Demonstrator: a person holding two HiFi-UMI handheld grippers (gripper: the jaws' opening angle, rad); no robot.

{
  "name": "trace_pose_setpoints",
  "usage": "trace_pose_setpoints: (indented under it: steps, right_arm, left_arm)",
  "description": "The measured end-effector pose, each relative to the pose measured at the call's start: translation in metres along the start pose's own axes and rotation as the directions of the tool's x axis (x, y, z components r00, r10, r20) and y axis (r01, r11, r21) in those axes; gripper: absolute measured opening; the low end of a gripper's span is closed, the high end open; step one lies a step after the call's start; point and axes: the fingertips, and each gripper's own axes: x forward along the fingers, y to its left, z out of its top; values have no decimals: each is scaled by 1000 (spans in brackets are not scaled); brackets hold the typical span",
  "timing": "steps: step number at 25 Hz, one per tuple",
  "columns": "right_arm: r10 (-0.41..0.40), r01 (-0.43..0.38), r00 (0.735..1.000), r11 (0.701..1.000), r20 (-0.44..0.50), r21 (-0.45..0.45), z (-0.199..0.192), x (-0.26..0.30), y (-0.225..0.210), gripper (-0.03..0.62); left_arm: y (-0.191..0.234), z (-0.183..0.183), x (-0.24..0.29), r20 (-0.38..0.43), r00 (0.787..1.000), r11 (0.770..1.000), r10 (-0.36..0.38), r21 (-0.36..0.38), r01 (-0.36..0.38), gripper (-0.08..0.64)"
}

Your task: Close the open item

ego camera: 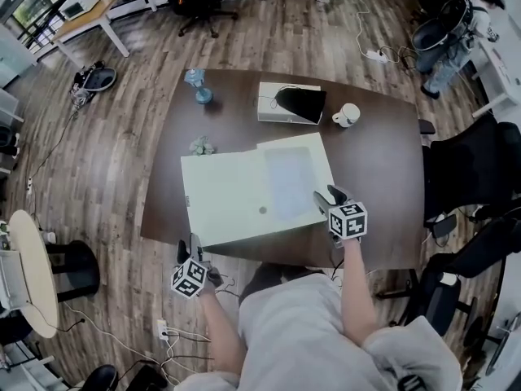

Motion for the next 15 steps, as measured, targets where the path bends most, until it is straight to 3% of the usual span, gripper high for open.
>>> trace_pose_setpoints:
  steps: [3,10,15]
  right_arm:
    - [6,-7,1000,998,-19,-54,-3,-3,-1,213]
    - [18,-19,1000,1000,-7,-24,-20,-16,-20,216]
    - [19,-19,1000,1000,-4,-25,-28,-20,-33,216]
  left_arm:
    - [-3,-8,-5,17,1000,998,0,-58,1,221]
    - [-12,-29,-15,39,999,990,0,-144,6,232]
    - [-20,-51,-8,56,997,945,-47,-322,62,242]
